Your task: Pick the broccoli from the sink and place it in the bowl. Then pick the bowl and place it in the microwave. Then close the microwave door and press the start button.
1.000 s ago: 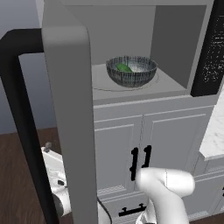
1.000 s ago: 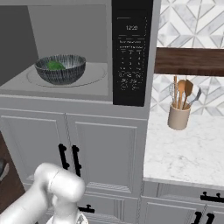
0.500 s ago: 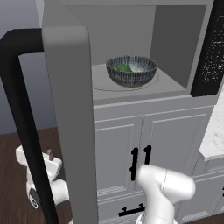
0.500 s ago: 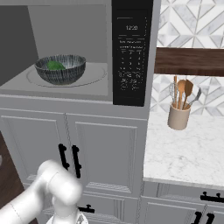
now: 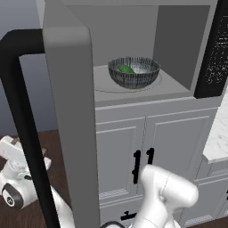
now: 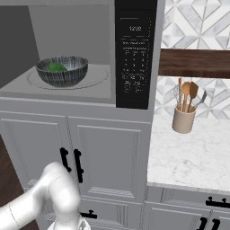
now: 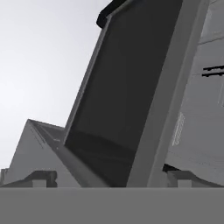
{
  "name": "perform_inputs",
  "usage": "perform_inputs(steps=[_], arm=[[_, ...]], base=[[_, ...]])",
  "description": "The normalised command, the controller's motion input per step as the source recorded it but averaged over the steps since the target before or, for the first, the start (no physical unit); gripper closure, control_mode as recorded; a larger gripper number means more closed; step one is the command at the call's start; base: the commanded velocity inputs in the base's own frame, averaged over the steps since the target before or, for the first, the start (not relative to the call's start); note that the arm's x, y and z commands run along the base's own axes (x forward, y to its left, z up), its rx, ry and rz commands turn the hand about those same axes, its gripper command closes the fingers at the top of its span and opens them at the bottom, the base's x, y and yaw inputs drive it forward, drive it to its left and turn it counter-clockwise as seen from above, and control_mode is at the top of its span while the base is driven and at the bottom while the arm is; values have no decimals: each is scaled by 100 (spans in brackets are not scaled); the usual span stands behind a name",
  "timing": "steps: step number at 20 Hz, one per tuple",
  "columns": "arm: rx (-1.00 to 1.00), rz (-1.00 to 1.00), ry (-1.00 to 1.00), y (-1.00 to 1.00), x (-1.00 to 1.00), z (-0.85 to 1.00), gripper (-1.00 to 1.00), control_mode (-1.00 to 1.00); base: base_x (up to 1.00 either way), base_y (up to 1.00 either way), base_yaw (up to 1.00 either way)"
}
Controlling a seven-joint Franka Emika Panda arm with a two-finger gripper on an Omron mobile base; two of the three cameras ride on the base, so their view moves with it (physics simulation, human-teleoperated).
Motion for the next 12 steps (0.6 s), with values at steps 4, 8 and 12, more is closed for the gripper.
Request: perform_inputs(steps=[4, 8, 12], arm=[[38, 29, -30, -5, -27, 29, -100, -100], [37, 34, -30, -22, -24, 19, -100, -100], [40, 36, -28, -46, -15, 3, -100, -100]], base=[[0, 0, 0], [0, 0, 0], [0, 0, 0]])
